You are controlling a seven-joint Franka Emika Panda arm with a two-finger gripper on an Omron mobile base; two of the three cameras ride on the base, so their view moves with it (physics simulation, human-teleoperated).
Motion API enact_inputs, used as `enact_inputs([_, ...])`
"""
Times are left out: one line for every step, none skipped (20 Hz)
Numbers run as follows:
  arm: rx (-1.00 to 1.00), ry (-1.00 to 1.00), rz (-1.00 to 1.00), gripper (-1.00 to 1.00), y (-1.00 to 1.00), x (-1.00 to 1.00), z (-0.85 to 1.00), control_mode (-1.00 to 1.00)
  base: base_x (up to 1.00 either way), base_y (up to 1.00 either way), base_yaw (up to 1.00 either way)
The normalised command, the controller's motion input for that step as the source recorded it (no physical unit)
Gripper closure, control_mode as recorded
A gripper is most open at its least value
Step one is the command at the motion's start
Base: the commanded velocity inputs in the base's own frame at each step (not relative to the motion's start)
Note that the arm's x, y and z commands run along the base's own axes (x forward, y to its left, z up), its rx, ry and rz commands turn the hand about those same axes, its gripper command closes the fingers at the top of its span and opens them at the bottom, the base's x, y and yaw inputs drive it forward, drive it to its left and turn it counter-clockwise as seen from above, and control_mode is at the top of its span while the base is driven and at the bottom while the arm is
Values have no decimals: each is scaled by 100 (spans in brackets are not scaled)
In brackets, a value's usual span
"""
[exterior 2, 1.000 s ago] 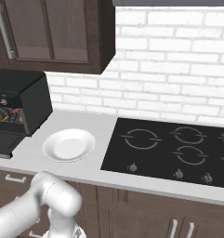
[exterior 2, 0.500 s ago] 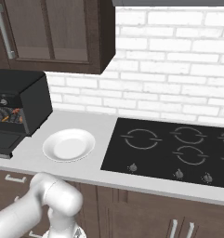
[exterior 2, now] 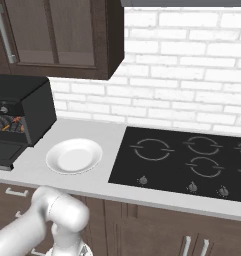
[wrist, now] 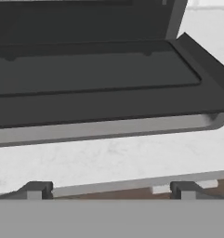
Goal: Pick up the kebab skewer and baguette bread, and place them inside the toaster oven. Close the toaster oven door and start by setting the timer.
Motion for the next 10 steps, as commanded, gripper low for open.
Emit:
enact_inputs([0, -11, 0, -100, -7, 19, 0, -100, 0, 0, 0])
enact_inputs([0, -14, 0, -100, -2, 14, 0, -100, 0, 0, 0])
enact_inputs([0, -14, 1, -100, -1, 11, -3, -100, 0, 0, 0])
enact_inputs([0, -21, 2, -100, 0, 0, 0, -100, 0, 0, 0])
enact_inputs([0, -18, 2, -100, 0, 0, -6, -100, 0, 0, 0])
enact_inputs([0, -17, 1, -100, 0, 0, -13, -100, 0, 0, 0])
enact_inputs([0, -13, 0, -100, 0, 0, -24, -100, 0, 0, 0])
enact_inputs([0, -10, 0, -100, 0, 0, -32, -100, 0, 0, 0])
enact_inputs([0, -8, 0, -100, 0, 0, -31, -100, 0, 0, 0])
enact_inputs([0, -7, 0, -100, 0, 0, -26, -100, 0, 0, 0])
